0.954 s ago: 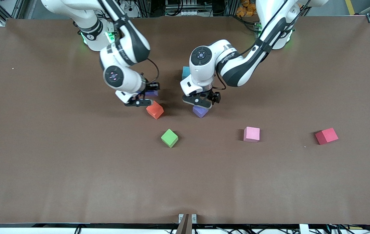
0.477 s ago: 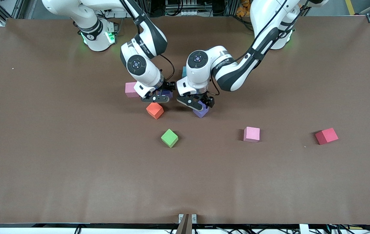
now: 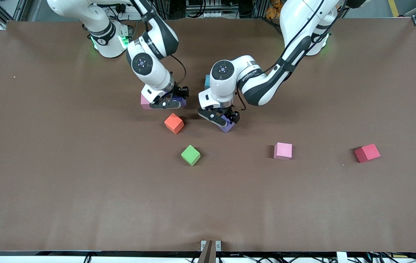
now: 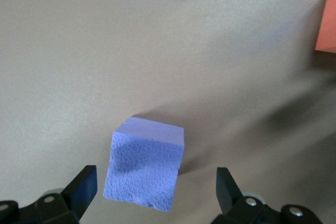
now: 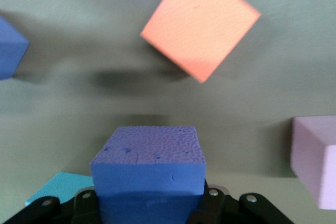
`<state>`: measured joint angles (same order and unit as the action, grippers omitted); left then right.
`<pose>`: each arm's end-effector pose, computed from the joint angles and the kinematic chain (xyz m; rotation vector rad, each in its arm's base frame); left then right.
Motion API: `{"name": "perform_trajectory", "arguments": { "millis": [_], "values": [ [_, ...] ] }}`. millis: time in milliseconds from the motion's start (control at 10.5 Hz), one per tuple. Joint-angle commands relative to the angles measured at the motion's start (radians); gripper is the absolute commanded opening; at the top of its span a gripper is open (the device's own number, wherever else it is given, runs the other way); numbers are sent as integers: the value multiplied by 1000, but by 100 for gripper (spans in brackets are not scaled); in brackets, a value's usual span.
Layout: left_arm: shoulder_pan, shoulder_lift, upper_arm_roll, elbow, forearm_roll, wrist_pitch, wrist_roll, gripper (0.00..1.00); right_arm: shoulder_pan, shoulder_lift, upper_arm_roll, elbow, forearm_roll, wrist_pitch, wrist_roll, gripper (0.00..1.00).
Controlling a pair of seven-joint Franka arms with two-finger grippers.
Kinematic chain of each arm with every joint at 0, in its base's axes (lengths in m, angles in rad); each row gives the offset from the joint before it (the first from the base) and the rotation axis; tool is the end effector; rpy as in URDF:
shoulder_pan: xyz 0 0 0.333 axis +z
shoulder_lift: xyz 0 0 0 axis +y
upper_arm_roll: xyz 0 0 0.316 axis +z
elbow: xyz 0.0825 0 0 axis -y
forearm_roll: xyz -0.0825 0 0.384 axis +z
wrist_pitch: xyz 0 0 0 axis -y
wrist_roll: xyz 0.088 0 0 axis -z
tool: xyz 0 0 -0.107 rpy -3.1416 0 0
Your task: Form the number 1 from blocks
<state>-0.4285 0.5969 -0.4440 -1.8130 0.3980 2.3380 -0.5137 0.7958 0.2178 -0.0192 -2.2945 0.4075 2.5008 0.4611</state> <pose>0.4387 -0.4800 0.2367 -2.9892 0.8751 -0.0499 0.3784 0.3680 0.2535 -2.9473 0.0201 0.2160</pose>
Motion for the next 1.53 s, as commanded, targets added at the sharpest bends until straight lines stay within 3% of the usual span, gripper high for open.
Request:
{"name": "perform_trajectory", "arguments": {
  "millis": [0, 382, 477, 572, 668, 954, 1431],
  "values": [
    [-7, 30, 21, 17, 28, 30, 18, 100, 72, -21, 7, -36, -3, 72, 54, 53],
    [-9, 50, 31, 14, 48, 37, 23, 100, 173, -78, 7, -112, -4, 78, 180, 52],
    [-7, 50, 34, 9, 51, 37, 23, 64, 213, -89, 7, -131, -4, 78, 241, 52],
    [-3, 41, 34, 3, 50, 32, 18, 6, 264, -98, 8, -138, -4, 75, 319, 52],
    [1, 28, 34, 4, 47, 27, -3, 0, 296, -109, 10, -143, -4, 73, 364, 52],
    [28, -61, 68, 11, 24, 3, 4, 0, 391, -94, 9, -137, -6, 81, 441, 52],
    [102, -160, 68, 9, -77, -86, 17, 0, 430, 35, 9, -36, -6, 139, 482, 53]
  ]
}}
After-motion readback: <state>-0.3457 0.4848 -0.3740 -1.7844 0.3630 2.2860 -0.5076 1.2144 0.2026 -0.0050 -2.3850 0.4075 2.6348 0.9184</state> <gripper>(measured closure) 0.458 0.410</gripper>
